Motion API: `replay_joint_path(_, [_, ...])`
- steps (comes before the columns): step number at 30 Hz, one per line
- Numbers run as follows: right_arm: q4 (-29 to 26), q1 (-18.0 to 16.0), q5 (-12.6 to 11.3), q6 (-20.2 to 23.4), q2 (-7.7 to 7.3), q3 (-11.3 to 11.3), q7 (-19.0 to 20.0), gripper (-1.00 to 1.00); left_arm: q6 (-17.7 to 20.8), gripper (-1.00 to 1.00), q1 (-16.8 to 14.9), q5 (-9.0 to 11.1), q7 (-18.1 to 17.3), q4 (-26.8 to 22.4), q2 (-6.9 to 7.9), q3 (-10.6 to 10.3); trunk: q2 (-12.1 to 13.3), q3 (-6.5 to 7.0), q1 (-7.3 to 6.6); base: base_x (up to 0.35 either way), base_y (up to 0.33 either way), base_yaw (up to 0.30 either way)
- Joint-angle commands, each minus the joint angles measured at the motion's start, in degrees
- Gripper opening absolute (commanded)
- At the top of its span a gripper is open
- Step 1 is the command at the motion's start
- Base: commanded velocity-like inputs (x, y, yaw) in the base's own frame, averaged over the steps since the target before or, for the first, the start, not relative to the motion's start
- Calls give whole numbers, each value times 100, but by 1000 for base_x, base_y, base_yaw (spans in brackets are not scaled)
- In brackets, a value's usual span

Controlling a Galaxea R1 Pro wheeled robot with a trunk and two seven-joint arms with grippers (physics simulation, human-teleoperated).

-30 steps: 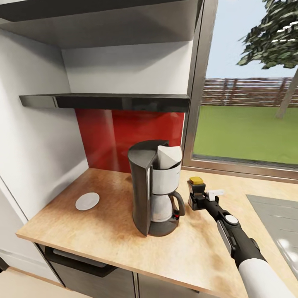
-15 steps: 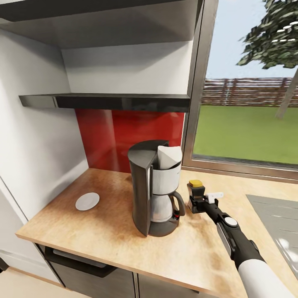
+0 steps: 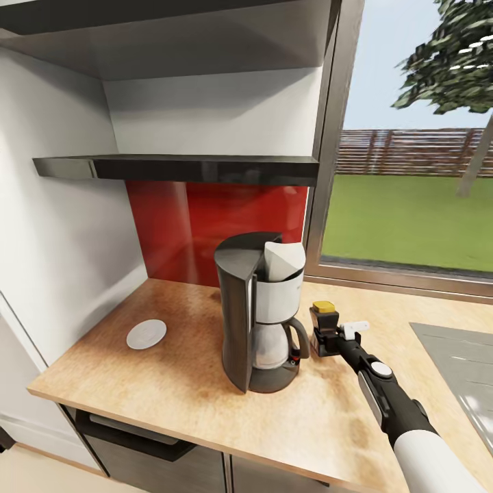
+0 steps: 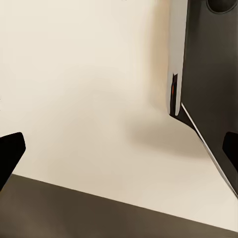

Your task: Set up a coffee station on the kitchen countertop: keep the coffee maker on the countertop, move the bottle of coffee from the kitchen shelf to the counter next to the coffee maker, place a paper coffee filter on top of the coffee maker, put the saucer next to the coffee maker with the coffee cup on the saucer, and place the electric kettle next to the coffee maker.

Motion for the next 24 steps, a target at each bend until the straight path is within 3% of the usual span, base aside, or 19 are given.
replay_joint_path(1, [3,-6,25,-16,4,-24,30,-100,0,100,-4,-50,17,-1,0,17,-11,-11,3,0,0,0])
replay_joint_path(5, [44,-6,26,-16,4,-24,24,-100,-1,100,-4,-50,17,-2,-2,25,-11,-11,3,0,0,0])
replay_joint_path(6, [58,-6,27,-16,4,-24,24,100,-1,100,-4,-50,17,-1,-2,25,-11,-11,3,0,0,0])
replay_joint_path(24, [91,-6,34,-270,2,-24,24,100,-1,100,-4,-50,17,-1,0,22,-11,-11,3,0,0,0])
